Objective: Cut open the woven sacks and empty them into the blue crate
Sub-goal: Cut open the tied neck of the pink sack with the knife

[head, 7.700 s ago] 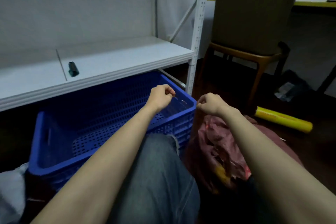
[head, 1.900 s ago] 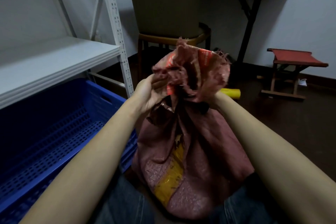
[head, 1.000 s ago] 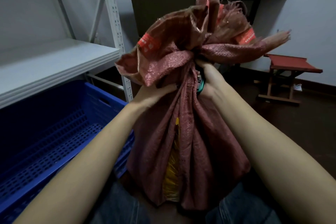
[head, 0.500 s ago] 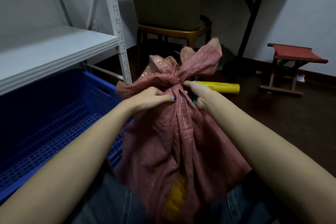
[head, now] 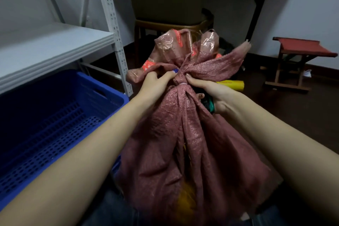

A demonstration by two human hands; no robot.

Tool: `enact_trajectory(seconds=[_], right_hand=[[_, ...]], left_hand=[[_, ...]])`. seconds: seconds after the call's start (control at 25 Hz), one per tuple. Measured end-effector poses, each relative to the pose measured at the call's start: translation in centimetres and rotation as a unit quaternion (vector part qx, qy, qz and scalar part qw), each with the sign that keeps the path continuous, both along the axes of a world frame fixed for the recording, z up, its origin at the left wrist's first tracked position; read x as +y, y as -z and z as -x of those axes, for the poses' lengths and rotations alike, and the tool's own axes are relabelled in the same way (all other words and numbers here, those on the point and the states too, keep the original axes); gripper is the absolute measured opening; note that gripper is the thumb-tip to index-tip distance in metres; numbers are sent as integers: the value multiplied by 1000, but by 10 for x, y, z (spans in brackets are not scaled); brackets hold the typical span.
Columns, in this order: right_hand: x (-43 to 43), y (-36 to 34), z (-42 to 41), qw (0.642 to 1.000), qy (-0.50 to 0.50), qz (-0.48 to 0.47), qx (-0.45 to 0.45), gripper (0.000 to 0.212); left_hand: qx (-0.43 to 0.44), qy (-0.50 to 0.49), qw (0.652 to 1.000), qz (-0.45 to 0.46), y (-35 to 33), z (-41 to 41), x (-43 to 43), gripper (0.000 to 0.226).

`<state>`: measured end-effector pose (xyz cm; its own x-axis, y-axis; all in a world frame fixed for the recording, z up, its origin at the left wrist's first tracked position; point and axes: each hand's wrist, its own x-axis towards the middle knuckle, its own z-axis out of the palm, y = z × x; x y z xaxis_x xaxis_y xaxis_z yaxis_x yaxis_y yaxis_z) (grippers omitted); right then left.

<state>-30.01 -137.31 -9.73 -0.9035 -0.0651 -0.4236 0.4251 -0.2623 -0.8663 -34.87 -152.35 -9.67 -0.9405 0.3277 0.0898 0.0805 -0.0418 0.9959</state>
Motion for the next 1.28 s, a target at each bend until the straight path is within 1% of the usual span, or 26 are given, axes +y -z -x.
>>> enact_trajectory(seconds=[0.16,0.28,0.36,0.44,0.52,0.68,0.72,0.8,0.88,0.96,1.0,1.08,1.12,1.16,1.24,1.28], right_hand=[[2,11,7,998,42,-25,-43,29],[3,11,7,994,55,-70,-64,21],[10,7,5,987,78,-123,-74,17],[19,3,2,978,102,-162,-77,9],[29,-3,-5,978,105,-167,-75,13],[61,-10,-28,966,78,-230,-85,19],[66,-11,-33,967,87,-224,-81,21],[71,-12,-38,977,109,-182,-36,22],[65,-18,-40,987,96,-128,17,18],[54,-25,-42,992,68,-97,51,10],[49,-27,-41,993,60,-82,63,11],[41,-27,-37,994,54,-40,90,27],[36,-27,-36,993,49,-27,99,30],[32,-26,-35,994,45,-22,102,26],[24,-26,-31,993,43,-40,100,12],[21,-25,-30,992,48,-58,100,11]], left_hand=[[-93,-32,994,41,14,9,11,10],[-114,-48,990,63,25,14,11,7],[-117,-71,990,46,26,21,5,8],[-133,-96,986,28,25,26,-2,13],[-156,-126,980,3,27,31,-11,16],[-205,-192,958,-62,29,38,-28,16],[-217,-208,950,-81,30,40,-31,15],[-241,-218,940,-106,33,44,-35,10],[-257,-208,936,-117,35,46,-35,7],[-264,-191,937,-124,34,45,-32,7],[-265,-181,938,-129,32,43,-29,9],[-262,-163,942,-134,29,38,-25,16],[-261,-156,943,-135,28,34,-23,18],[-261,-149,944,-135,27,30,-21,19],[-261,-136,946,-136,26,25,-20,19],[-260,-129,948,-134,25,23,-20,17]])
